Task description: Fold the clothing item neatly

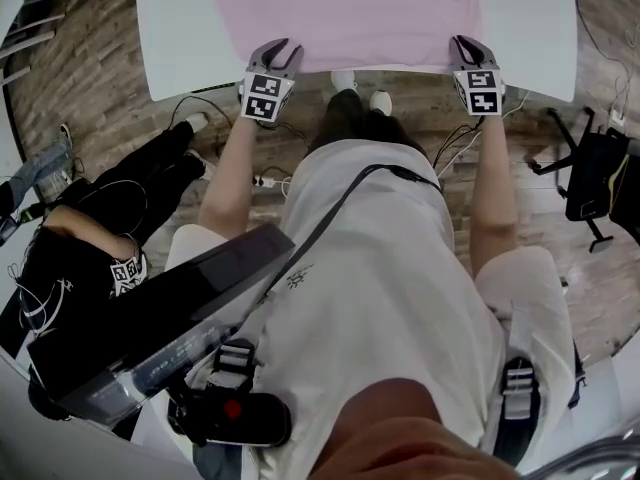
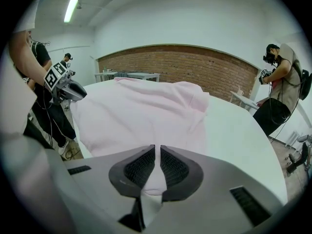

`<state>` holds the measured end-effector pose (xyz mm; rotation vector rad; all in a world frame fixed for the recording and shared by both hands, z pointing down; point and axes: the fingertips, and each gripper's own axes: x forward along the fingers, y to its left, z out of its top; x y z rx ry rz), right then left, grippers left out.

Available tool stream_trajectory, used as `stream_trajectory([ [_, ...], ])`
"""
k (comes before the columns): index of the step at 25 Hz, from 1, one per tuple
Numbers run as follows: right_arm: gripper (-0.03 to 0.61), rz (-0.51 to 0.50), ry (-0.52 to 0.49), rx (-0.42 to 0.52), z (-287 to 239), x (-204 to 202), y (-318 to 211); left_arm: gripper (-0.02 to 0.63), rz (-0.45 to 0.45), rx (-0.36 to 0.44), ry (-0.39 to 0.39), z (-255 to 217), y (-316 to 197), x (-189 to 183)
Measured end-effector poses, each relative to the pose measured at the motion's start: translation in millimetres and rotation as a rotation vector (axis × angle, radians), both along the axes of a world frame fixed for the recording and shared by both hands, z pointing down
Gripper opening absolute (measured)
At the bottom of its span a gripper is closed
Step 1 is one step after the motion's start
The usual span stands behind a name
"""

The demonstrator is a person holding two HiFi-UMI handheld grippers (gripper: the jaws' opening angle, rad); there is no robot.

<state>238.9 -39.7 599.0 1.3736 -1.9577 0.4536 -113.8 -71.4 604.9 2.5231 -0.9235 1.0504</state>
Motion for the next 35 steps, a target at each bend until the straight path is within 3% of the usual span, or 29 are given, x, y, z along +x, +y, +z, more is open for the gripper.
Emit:
stream_trajectory([
  [7, 0.037, -0.010, -0.022, 0.002, 4, 5, 14, 0.123, -0.005, 0.023, -0.029, -1, 12, 4],
  [10, 0.038, -0.035, -0.019, -0.011, -1, 2, 15, 0.124, -0.063, 0.026, -0.032, -7, 8, -6],
  [12, 0.038, -0.022, -0.030, 0.017, -16, 9, 9, 0.124, -0.171, 0.047, -0.031, -19, -1, -25],
  [16, 0.089, 0.088, -0.105, 0.044, -29, 42, 16, 0.124, -0.516, 0.049, 0.012, -35, -2, -103],
  [19, 0.108, 0.133, -0.126, 0.013, -19, 64, 29, 0.129, -0.610, -0.042, 0.028, -23, 8, -137],
  [22, 0.109, 0.162, -0.182, 0.000, -13, 68, 25, 0.132, -0.592, -0.087, 0.040, -16, 10, -141],
  [26, 0.109, 0.172, -0.230, 0.032, -22, 56, -10, 0.132, -0.543, -0.039, 0.044, -27, -29, -127],
  [32, 0.108, -0.022, -0.174, 0.049, -27, -30, -86, 0.130, -0.327, 0.028, 0.180, -49, -111, -34],
  [35, 0.106, -0.105, -0.159, 0.098, -42, -72, -121, 0.130, -0.245, 0.063, 0.185, -53, -137, 12],
])
